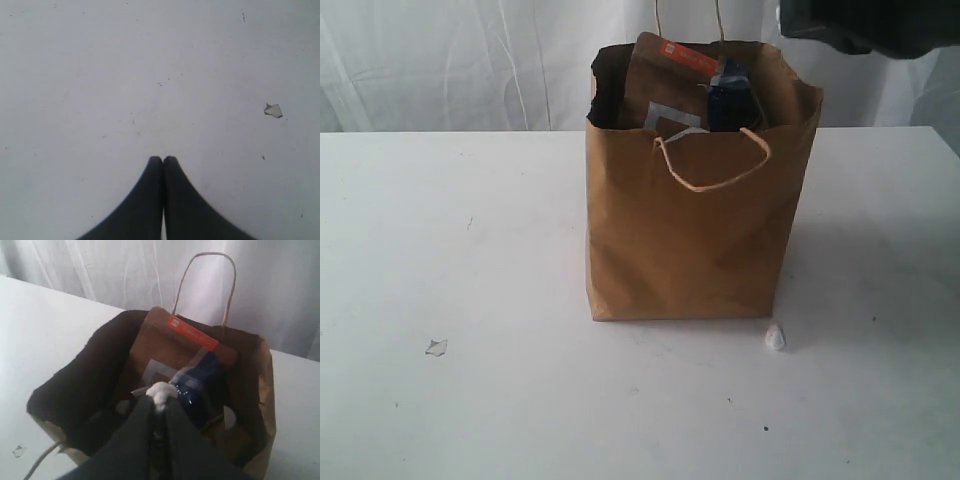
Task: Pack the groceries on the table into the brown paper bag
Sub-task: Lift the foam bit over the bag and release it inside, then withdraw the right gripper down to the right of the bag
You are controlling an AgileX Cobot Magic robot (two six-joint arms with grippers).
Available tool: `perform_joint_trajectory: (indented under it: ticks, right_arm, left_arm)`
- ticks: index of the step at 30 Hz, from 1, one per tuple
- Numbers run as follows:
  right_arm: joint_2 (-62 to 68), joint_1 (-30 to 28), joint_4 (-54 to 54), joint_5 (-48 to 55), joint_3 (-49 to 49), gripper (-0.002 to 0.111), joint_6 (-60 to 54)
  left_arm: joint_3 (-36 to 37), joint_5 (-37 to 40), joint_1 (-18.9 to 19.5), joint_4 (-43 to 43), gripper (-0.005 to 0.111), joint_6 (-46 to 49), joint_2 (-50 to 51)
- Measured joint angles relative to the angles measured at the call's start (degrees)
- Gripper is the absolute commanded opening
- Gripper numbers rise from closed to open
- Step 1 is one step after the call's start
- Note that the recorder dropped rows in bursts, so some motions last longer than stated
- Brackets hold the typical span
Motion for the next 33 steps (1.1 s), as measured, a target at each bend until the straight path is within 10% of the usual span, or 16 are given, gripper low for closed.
perform_joint_trajectory:
  ticks: [6, 12, 33]
  right_arm:
    - [7.7, 0.0, 5.6, -0.7, -0.1, 0.008, -8.2]
    - [10.8, 0.0, 11.4, -0.3, -1.2, 0.046, -22.5]
    - [-9.1, 0.0, -8.1, -2.5, 14.1, 0.027, -9.4]
  left_arm:
    - [0.0, 0.0, 0.0, 0.0, 0.000, 0.0, 0.0]
    - [0.0, 0.0, 0.0, 0.0, 0.000, 0.0, 0.0]
    - [0.0, 0.0, 0.0, 0.0, 0.000, 0.0, 0.0]
